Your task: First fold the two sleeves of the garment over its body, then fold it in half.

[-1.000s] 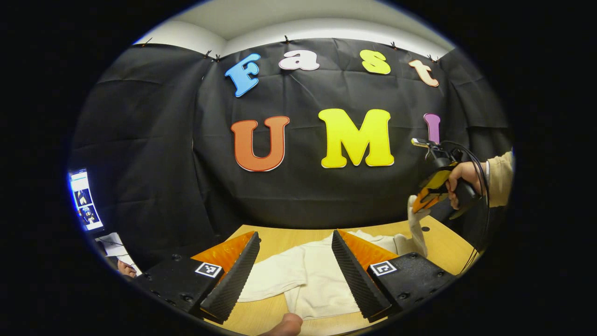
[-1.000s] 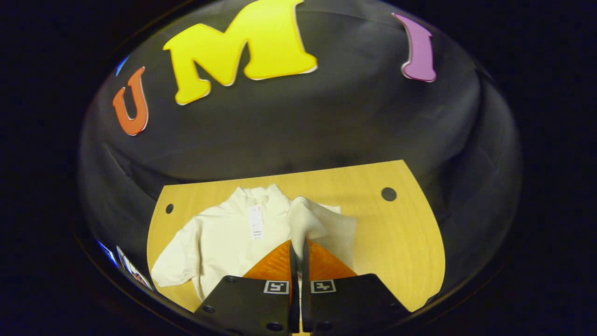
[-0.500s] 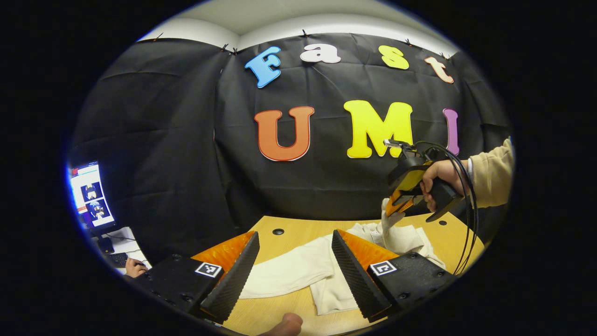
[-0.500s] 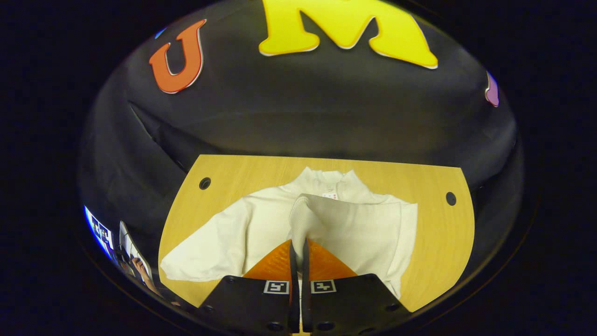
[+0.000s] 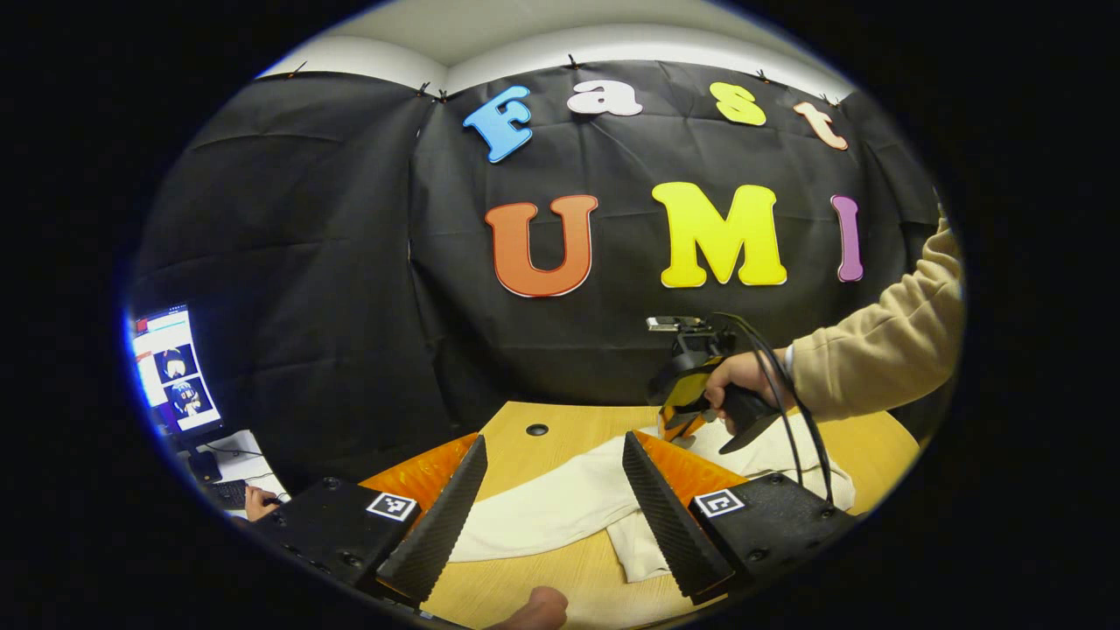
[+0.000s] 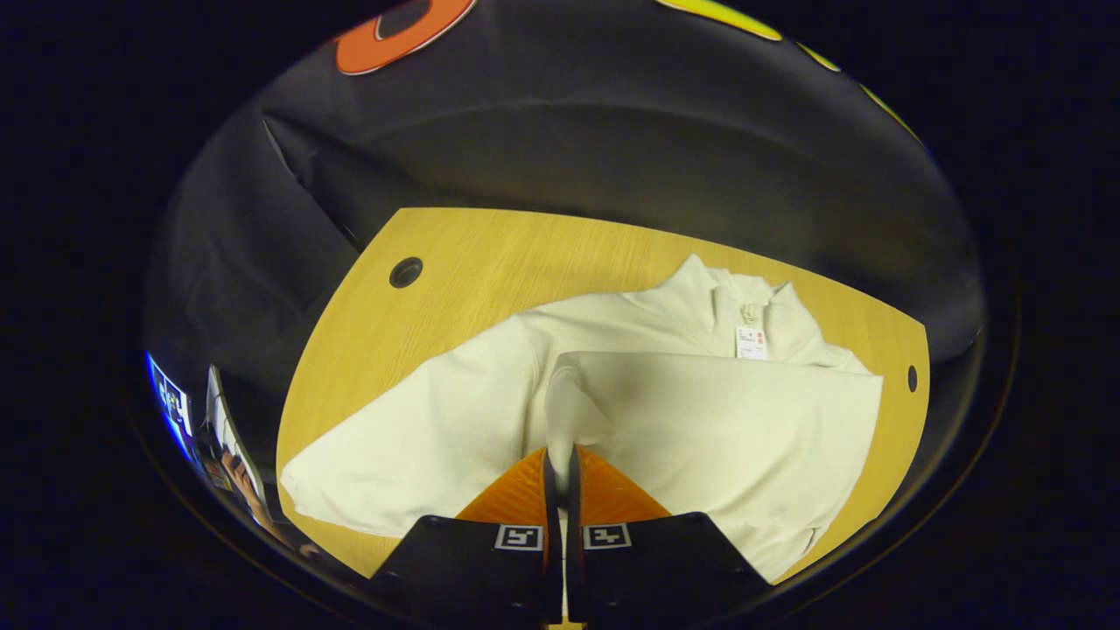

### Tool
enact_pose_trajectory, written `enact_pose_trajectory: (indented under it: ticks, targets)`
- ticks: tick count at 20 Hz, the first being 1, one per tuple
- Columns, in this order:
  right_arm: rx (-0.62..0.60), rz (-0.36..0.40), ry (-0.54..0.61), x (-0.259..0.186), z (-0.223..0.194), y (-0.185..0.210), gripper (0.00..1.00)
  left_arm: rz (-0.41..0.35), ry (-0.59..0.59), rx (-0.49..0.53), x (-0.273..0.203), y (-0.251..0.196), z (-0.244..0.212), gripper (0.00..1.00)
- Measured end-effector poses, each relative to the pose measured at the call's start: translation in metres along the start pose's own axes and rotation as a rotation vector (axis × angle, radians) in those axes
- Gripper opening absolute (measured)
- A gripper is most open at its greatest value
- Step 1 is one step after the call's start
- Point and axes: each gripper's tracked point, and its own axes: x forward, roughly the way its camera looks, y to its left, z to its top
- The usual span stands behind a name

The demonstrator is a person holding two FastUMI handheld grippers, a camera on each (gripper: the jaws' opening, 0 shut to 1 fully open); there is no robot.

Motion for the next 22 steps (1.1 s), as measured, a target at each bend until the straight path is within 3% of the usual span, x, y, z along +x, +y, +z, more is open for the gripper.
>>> enact_pose_trajectory:
  ticks: [4,9,14,15,16,17,19,22]
  targets:
    - [-0.038,-0.045,0.032,0.045,-0.005,0.017,0.02,-0.005,0.024,-0.015,-0.003,0.002,-0.015,0.99]
    - [-0.019,-0.082,0.042,0.058,-0.005,0.020,0.06,-0.001,0.040,-0.023,-0.004,0.006,-0.023,0.99]
    - [0.013,0.021,0.015,0.040,0.002,0.036,0.18,0.004,0.056,-0.030,0.001,0.011,-0.030,0.99]
    - [0.027,0.064,0.016,0.035,0.000,0.041,0.25,0.002,0.055,-0.025,0.003,0.011,-0.030,0.99]
    - [0.036,0.107,0.012,0.023,0.002,0.045,0.40,0.007,0.055,-0.020,0.005,0.012,-0.030,0.99]
    - [0.038,0.159,-0.003,0.011,0.005,0.050,0.45,0.016,0.059,-0.024,0.008,0.015,-0.031,0.99]
    - [0.009,0.198,-0.057,-0.025,0.013,0.037,0.82,0.047,0.127,-0.032,0.016,0.019,-0.048,0.99]
    - [-0.031,0.166,-0.128,-0.065,0.018,0.002,0.90,0.050,0.152,-0.048,0.021,0.020,-0.053,0.99]
